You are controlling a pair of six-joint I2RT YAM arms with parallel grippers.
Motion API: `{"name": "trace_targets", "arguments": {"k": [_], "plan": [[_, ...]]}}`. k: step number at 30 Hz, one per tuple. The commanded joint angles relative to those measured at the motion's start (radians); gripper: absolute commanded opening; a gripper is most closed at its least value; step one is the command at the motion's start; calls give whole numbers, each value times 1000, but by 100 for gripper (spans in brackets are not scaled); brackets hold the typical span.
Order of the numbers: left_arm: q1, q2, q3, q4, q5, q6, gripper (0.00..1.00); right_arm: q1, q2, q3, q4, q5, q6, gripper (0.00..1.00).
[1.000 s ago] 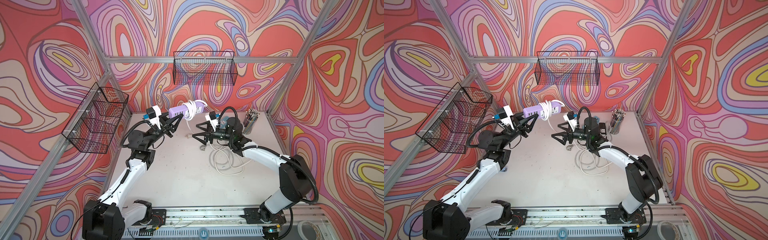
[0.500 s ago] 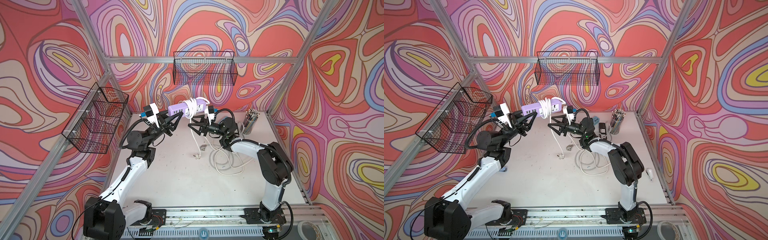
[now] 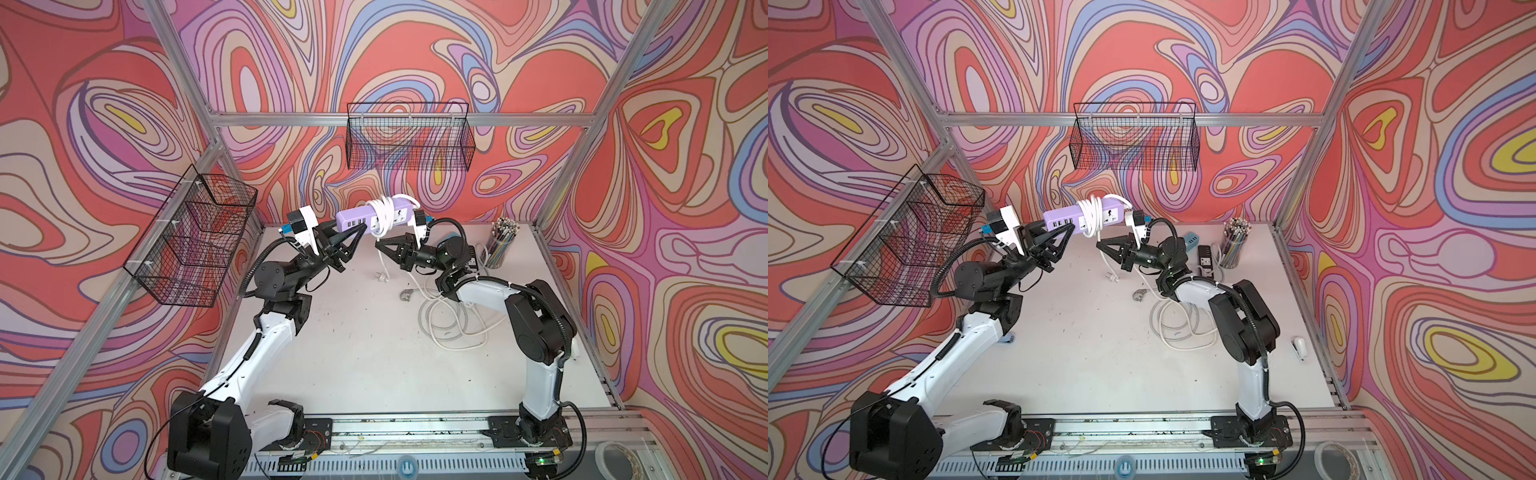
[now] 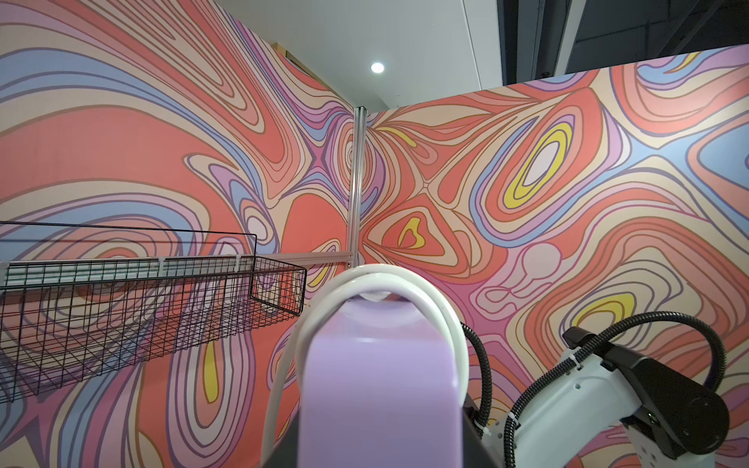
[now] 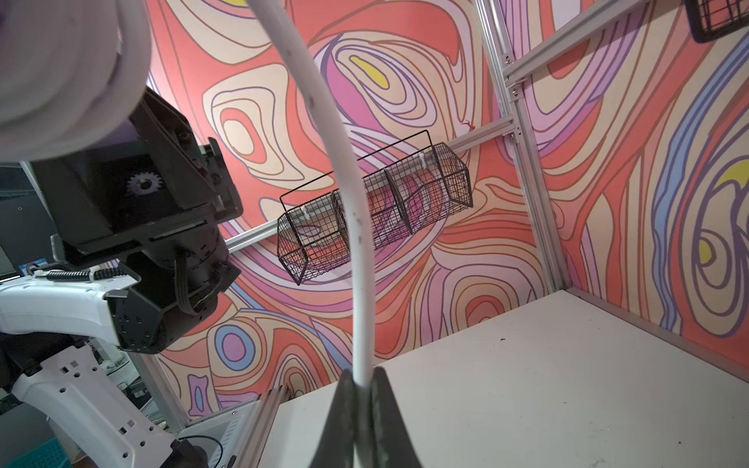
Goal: Unwrap the cord wrapped around the power strip
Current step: Unwrap the power cord from the power strip.
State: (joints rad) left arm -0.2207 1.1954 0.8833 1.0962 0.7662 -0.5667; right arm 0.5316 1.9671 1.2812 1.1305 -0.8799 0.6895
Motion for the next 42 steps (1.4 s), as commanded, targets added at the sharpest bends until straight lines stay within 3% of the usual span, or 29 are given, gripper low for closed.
{"name": "trace_targets", "arguments": {"k": [1, 6, 20, 30, 42], "plan": [[3, -9, 30, 125, -2, -14, 0, -5, -46, 29, -1, -17, 13, 0], [3, -13, 23, 123, 1, -13, 0, -54, -77, 57, -56, -22, -5, 0], [3, -19, -1, 97, -13, 23, 0, -183, -188, 347, -394, -100, -150, 0], [6, -38, -13, 60, -33, 70, 0, -191, -423, 216, -626, -139, -293, 0], [47, -52, -14, 77, -49, 60, 0, -180, -602, -52, -742, -182, -300, 0]]}}
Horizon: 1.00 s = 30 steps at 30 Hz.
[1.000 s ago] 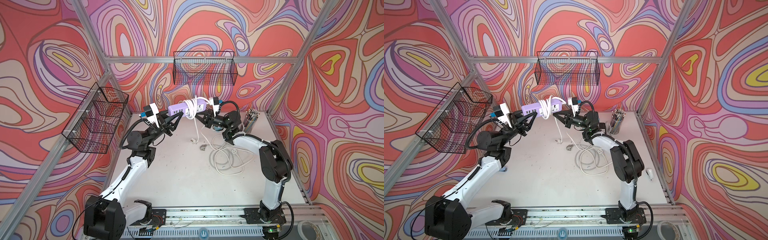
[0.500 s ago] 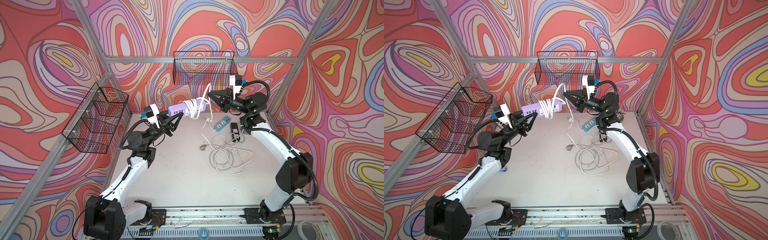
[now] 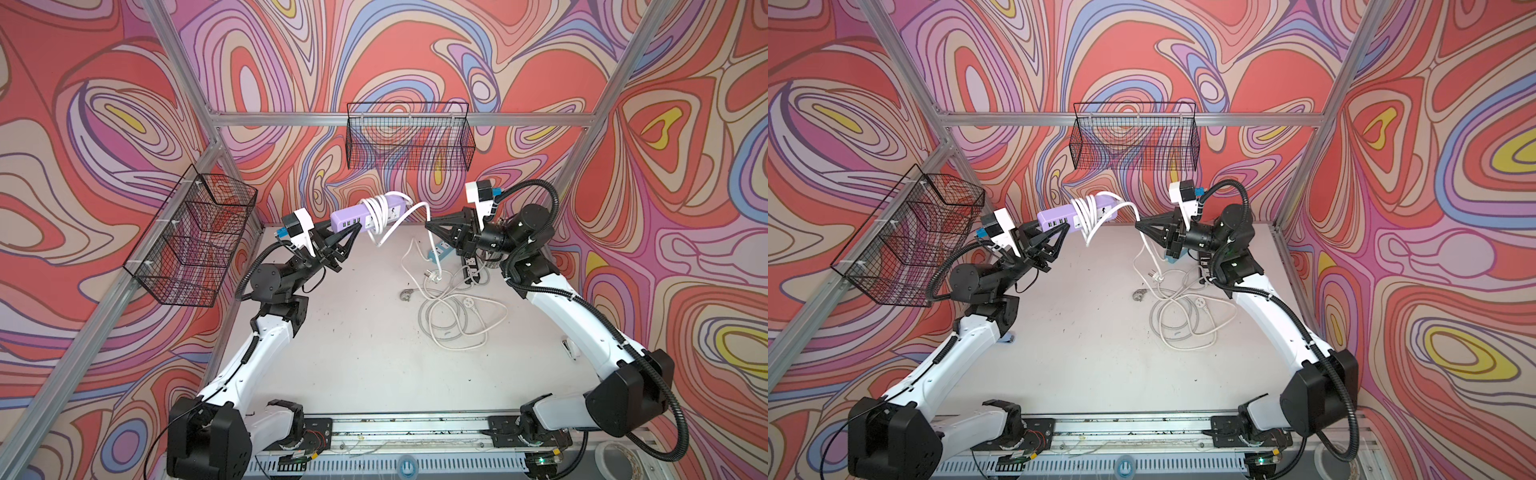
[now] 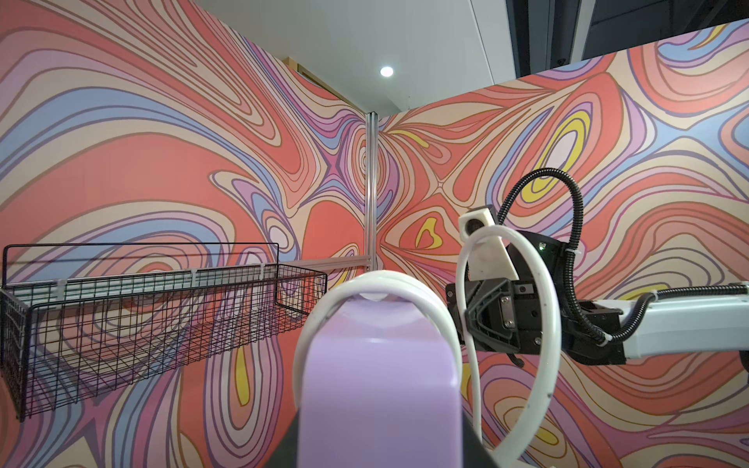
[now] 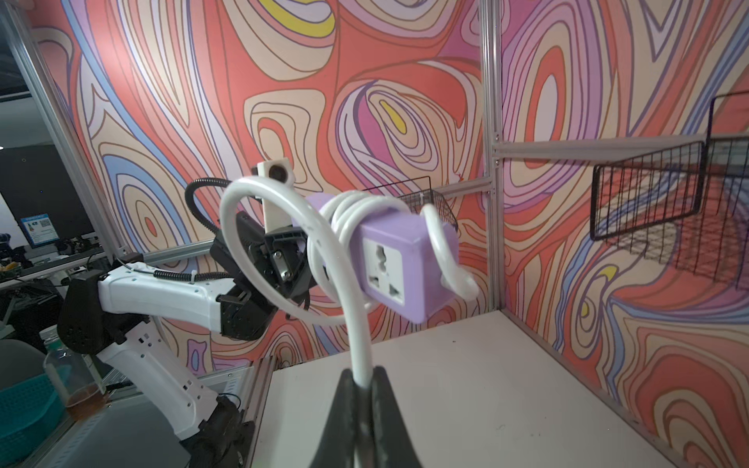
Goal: Unwrap the cord wrapped around the power strip
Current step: Unwrap the power cord from the power strip.
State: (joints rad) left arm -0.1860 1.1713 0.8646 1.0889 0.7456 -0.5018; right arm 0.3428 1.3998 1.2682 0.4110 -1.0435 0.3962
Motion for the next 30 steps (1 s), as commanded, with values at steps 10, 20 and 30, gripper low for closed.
{"name": "trace_targets", "arguments": {"k": [10, 20, 30], "plan": [[28, -31, 6, 107, -27, -20, 0, 132, 16, -204, -17, 42, -42, 0], [30, -32, 4, 117, -25, -29, 0, 156, 176, -342, 202, 109, 1, 0], [31, -26, 6, 141, -19, -55, 0, 154, 453, -362, 471, 182, 99, 0]]}}
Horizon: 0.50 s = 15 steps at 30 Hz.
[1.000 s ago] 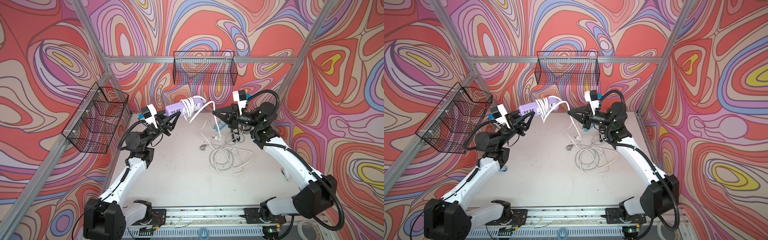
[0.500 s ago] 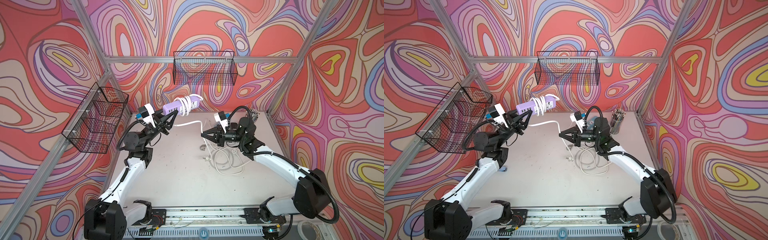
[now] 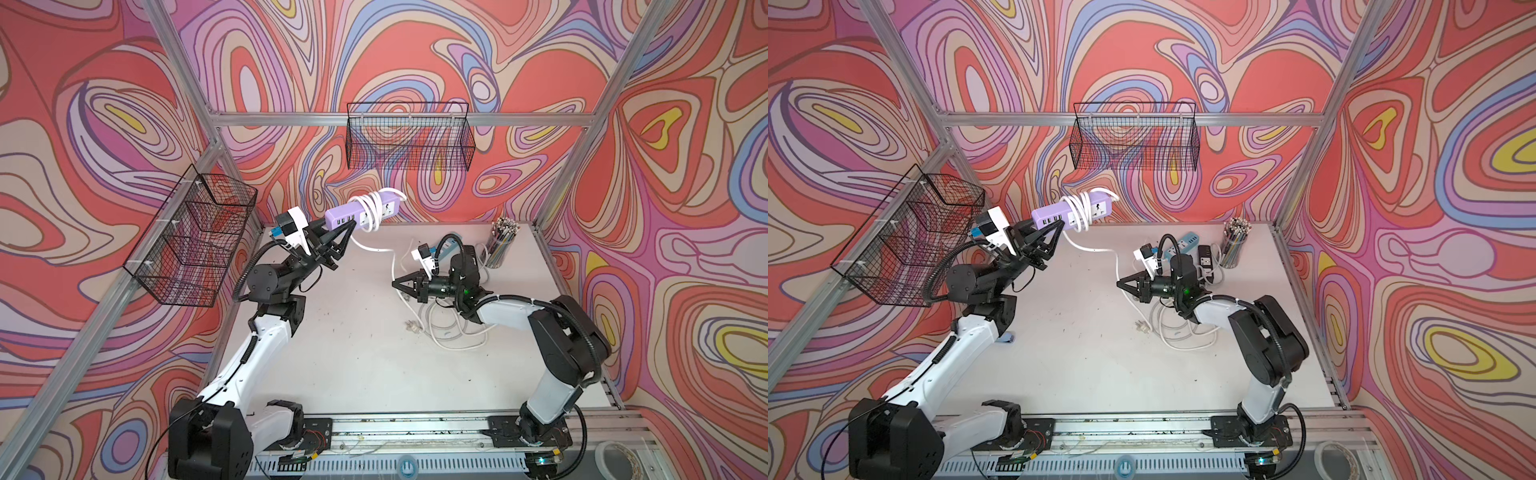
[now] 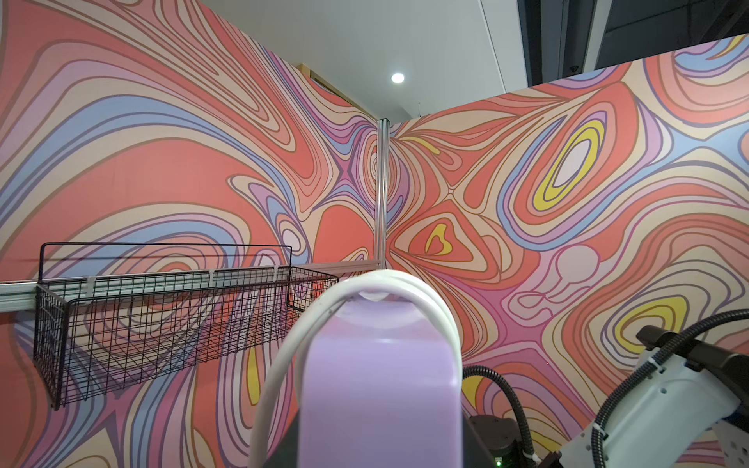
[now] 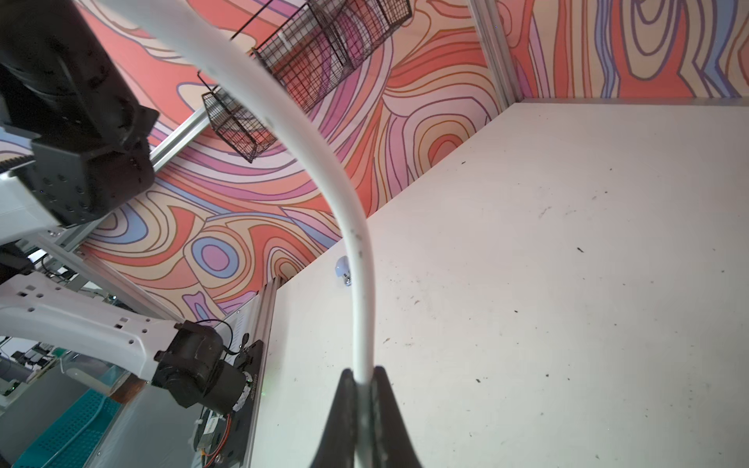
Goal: Unwrap the cord wrapped around the power strip
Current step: Unwrap the power cord from the power strip.
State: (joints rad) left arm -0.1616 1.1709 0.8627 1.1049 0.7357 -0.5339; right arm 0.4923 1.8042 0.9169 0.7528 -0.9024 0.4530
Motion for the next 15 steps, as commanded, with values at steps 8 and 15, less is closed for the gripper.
{"name": "trace_targets", "arguments": {"k": [8, 15], "plan": [[7, -26, 8, 137, -7, -35, 0, 4, 208, 53, 202, 85, 89, 0], [6, -22, 6, 146, -7, -47, 0, -2, 195, 38, 145, 229, 21, 0]]}}
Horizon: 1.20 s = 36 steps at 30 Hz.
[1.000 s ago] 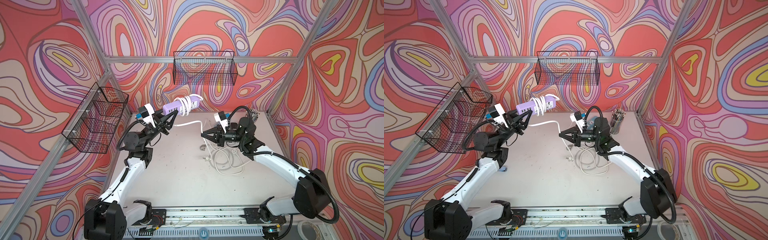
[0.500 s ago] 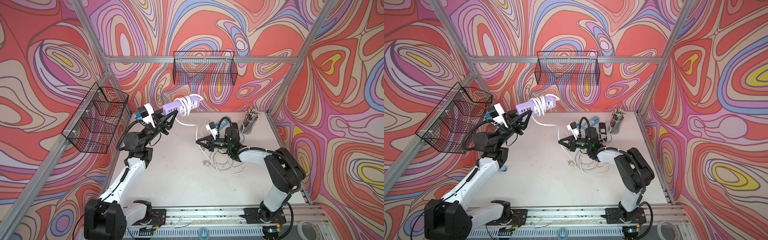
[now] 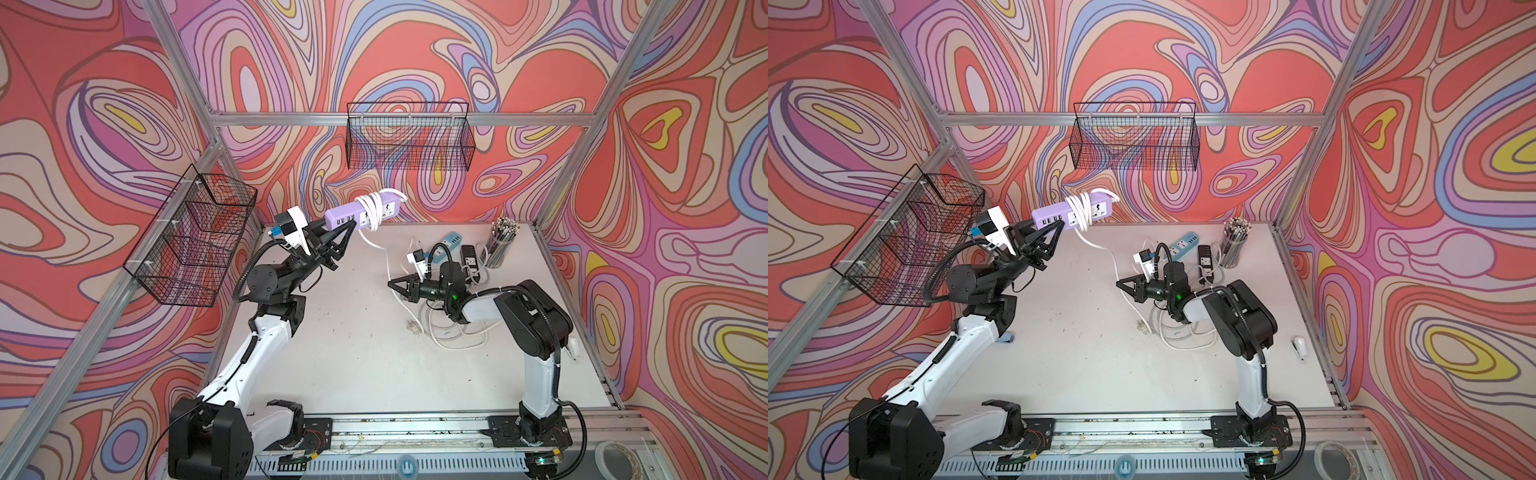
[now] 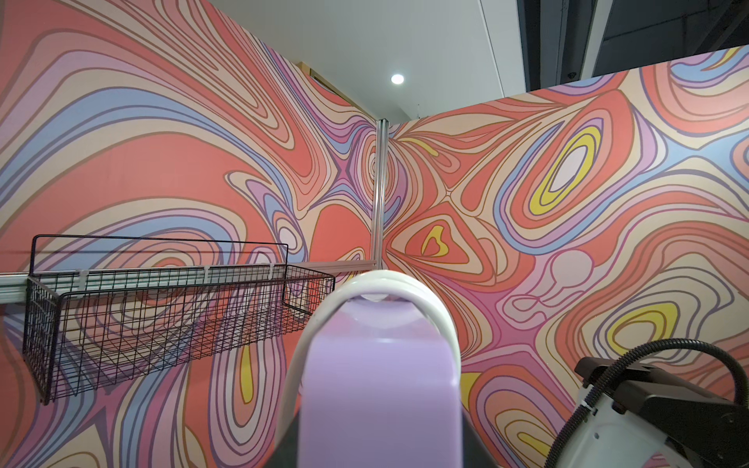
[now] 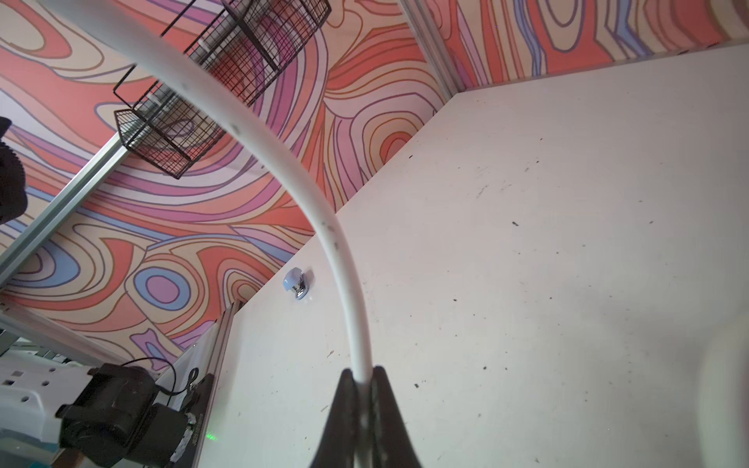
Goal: Unwrap the cord wrapped around the power strip
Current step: Unwrap the power cord from the power strip.
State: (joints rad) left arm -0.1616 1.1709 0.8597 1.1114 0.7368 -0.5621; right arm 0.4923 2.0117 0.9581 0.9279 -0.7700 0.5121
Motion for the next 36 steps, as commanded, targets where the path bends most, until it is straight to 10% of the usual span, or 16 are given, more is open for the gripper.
{"name": "trace_targets", "arguments": {"k": [1, 21, 30, 36], "plan": [[7, -19, 10, 145, -8, -26, 0, -5, -12, 8, -56, 123, -53, 0], [5, -9, 2, 156, -7, -36, 0, -25, 165, 252, -167, 280, -88, 0], [5, -4, -1, 149, -4, -30, 0, -37, -15, 171, -129, 171, -124, 98], [5, -5, 1, 146, -2, -30, 0, -38, -205, 136, -196, 154, -207, 98]]}}
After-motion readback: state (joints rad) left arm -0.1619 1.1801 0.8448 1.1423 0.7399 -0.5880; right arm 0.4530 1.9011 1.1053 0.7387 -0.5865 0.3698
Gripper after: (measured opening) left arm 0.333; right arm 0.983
